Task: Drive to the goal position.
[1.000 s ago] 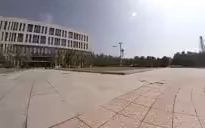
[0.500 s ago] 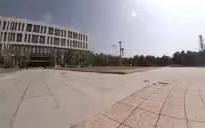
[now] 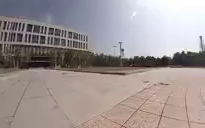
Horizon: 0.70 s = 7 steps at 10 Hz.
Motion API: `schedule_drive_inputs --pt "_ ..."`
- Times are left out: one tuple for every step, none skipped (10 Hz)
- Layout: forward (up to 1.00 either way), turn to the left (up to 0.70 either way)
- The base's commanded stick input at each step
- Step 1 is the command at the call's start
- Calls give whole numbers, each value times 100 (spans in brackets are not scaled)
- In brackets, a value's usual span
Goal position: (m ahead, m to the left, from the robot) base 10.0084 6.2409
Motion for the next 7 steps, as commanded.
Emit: schedule_drive_inputs --pt "70 0" --pt "70 0" --pt "70 0" --pt "70 0" --pt "70 35" --pt "70 35" --pt "70 35"
